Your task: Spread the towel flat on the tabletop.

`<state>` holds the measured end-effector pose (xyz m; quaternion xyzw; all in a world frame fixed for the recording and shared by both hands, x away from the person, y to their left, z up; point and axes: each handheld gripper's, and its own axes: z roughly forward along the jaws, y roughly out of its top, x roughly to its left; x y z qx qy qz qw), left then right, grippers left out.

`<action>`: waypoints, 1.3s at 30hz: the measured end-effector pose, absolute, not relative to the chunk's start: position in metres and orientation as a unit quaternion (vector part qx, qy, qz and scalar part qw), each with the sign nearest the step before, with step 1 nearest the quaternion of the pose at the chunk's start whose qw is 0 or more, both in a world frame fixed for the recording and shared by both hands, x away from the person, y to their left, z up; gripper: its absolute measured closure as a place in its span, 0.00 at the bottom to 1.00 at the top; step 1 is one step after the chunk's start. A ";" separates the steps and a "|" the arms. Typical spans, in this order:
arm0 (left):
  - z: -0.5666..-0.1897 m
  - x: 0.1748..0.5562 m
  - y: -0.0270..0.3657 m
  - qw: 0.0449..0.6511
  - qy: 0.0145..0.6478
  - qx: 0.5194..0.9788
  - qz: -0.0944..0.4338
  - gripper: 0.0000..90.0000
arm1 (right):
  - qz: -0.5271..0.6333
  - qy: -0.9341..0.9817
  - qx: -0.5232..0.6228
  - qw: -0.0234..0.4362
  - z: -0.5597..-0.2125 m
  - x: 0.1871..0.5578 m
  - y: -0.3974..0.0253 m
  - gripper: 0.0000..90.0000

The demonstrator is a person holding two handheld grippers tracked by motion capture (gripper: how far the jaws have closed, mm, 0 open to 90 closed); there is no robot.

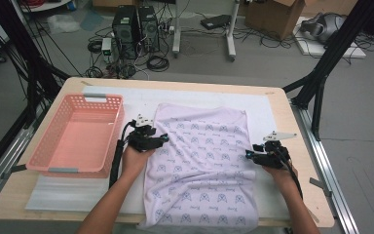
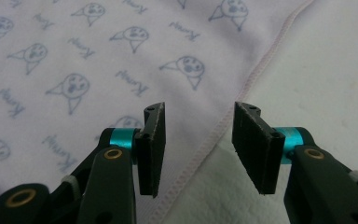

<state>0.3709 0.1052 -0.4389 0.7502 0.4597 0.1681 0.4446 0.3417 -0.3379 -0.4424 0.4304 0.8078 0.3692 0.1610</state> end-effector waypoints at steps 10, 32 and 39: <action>-0.450 0.345 0.120 0.433 0.467 0.757 0.147 0.46 | 0.366 0.809 0.428 0.166 -0.447 0.332 -0.335 0.64; -0.445 0.393 0.128 0.465 0.519 0.693 0.182 0.97 | 0.402 0.756 0.470 0.213 -0.440 0.396 -0.344 0.98; -0.448 0.376 0.130 0.458 0.499 0.718 0.160 0.69 | 0.392 0.752 0.488 0.208 -0.440 0.396 -0.335 0.76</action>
